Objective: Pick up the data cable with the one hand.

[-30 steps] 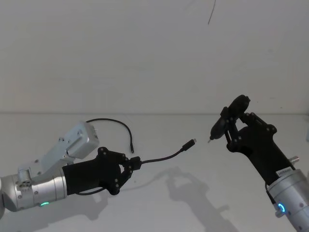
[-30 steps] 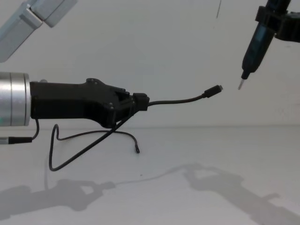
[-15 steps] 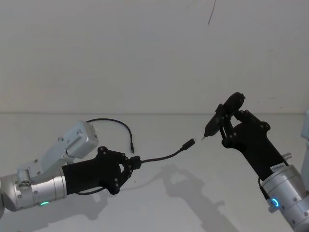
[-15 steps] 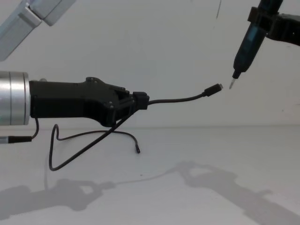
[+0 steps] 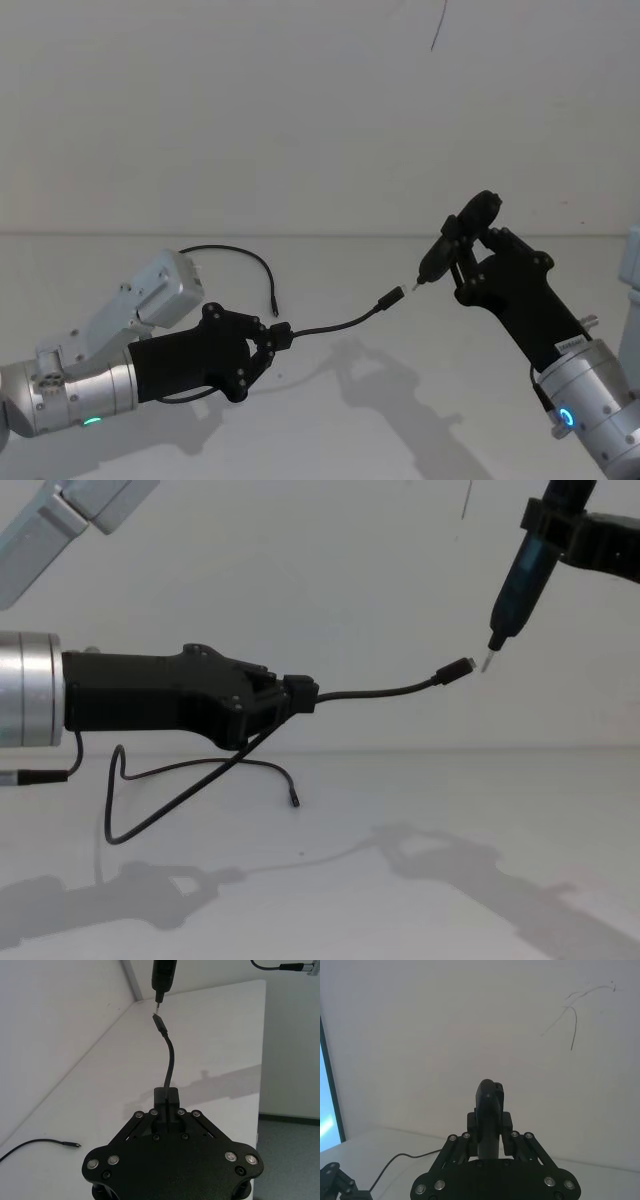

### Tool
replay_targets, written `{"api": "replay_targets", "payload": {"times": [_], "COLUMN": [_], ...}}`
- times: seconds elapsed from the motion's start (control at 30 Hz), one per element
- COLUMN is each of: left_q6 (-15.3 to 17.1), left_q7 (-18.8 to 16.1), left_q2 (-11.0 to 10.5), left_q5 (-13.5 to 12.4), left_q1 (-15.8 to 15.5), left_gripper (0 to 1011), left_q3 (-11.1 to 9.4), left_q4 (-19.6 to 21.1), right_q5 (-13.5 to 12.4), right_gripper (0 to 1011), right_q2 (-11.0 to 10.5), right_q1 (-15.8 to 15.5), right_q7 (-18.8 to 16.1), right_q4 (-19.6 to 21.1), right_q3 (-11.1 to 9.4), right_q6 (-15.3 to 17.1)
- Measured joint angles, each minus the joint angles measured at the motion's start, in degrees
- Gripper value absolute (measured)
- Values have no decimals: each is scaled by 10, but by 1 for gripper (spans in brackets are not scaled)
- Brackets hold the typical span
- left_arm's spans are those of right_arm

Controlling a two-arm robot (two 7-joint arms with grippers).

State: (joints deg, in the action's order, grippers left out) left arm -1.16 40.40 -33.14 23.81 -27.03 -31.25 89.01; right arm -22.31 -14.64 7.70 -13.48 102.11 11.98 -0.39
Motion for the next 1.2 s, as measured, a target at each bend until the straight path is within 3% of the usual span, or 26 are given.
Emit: {"api": "replay_targets", "payload": {"times": [1.2], "left_q6": [0], "left_q7": [0], "left_q2": [0], "left_q5": [0], "left_q1": [0], "left_gripper": [36], "left_q3": [0], "left_q4": [0], "right_q5": [-9], "right_gripper": [263], "right_q2": [-6], "right_q1": [3], "right_q7": [-3], "right_q4": [13], "right_q3": [9], "right_q6": [4]}}
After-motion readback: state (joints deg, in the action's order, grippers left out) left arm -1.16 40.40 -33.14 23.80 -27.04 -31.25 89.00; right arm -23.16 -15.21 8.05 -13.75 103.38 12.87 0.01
